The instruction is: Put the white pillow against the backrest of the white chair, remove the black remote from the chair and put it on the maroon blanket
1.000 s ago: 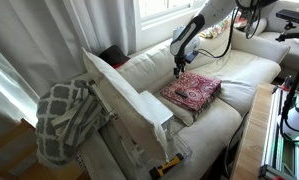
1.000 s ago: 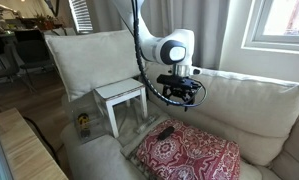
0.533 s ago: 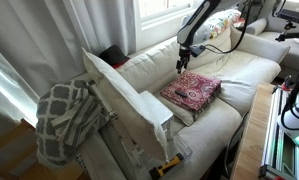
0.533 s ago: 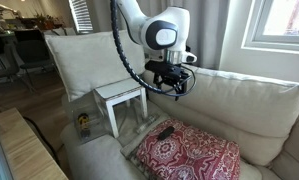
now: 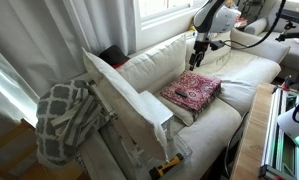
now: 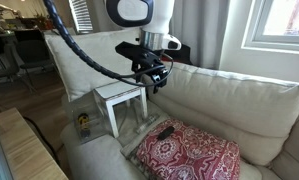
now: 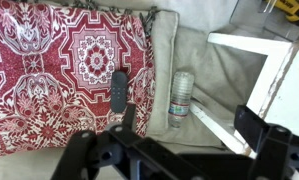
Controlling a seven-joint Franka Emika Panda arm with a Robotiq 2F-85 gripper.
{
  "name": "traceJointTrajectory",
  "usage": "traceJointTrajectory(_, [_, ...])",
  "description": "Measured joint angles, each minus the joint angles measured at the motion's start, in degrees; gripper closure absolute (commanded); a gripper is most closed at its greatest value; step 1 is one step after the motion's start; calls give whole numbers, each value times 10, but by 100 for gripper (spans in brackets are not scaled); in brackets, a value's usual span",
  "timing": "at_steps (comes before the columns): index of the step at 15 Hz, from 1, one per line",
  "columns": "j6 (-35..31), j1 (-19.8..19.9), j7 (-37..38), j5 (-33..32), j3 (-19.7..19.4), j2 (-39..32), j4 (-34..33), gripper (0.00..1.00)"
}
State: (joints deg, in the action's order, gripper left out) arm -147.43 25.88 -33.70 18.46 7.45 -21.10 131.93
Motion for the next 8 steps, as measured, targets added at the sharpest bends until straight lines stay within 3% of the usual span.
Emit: traceJointTrajectory(8, [0, -12, -3, 4, -11, 5, 2, 0])
